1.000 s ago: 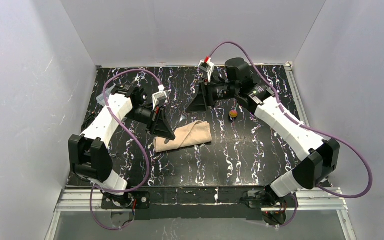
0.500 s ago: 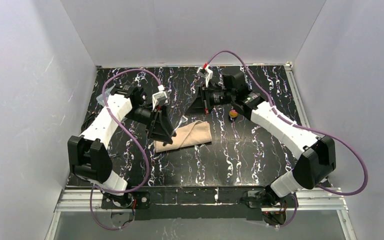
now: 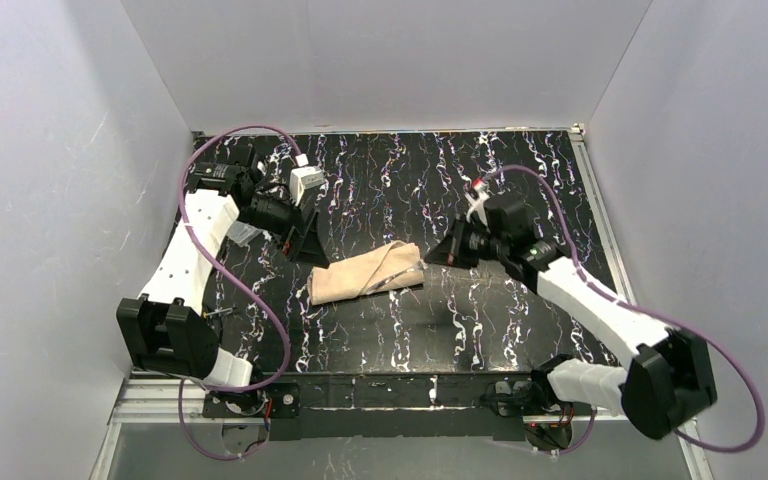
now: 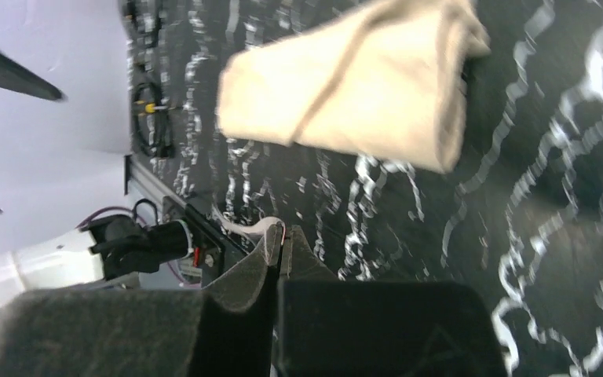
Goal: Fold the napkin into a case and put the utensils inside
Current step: Pass from the left arm to the right, then insert the fork into the folded napkin.
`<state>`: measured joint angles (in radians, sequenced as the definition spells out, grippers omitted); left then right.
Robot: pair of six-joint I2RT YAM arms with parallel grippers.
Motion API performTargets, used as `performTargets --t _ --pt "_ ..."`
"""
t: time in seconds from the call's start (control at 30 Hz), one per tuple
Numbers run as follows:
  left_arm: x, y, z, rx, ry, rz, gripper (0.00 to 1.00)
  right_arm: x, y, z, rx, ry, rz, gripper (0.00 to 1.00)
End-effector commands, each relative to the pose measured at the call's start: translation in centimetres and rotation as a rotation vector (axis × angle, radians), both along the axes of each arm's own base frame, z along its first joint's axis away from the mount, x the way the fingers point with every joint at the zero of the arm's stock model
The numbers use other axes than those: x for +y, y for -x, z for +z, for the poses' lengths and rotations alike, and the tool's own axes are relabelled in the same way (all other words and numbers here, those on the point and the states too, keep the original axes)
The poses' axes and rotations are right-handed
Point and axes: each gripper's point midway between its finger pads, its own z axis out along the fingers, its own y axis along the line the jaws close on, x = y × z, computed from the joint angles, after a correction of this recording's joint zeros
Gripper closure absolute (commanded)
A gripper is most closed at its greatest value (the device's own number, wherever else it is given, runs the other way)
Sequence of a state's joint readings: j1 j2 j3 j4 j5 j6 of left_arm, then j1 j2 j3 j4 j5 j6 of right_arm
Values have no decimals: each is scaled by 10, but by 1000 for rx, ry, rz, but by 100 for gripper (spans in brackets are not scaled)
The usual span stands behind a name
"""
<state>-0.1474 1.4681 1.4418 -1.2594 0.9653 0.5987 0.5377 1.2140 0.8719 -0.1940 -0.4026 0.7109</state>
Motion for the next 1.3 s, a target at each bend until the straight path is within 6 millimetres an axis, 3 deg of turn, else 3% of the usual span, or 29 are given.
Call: performTargets --t 0.0,0.17,0.33,0.43,0.53,0.6,0.77,0.93,1.07,1.27 --pt "34 -33 -20 -109 -249 128 2 -36 -4 -22 58 34 -296 99" --pt "52 -39 -56 -191 -351 136 2 -57 -13 -43 69 138 -409 99" --pt "65 -49 -90 -278 -422 137 10 -62 -32 -51 49 186 -475 99" --pt "64 -46 -106 -249 -417 128 22 -61 -39 -56 45 193 -488 99" --pt "59 -43 -116 -211 -398 121 47 -53 -45 -60 47 172 -479 99" --pt "58 -42 -122 -182 -395 122 54 -49 -48 -64 57 160 -472 99" --pt "59 -38 -138 -126 -404 133 50 -44 -48 -71 69 152 -458 99" --pt "59 -35 -152 -52 -417 163 40 -39 -46 -56 44 111 -428 99" --pt "64 -36 -166 10 -463 190 40 -37 -44 -43 23 86 -412 99" --pt "63 -40 -176 65 -476 216 43 -32 -55 -48 21 99 -405 99"
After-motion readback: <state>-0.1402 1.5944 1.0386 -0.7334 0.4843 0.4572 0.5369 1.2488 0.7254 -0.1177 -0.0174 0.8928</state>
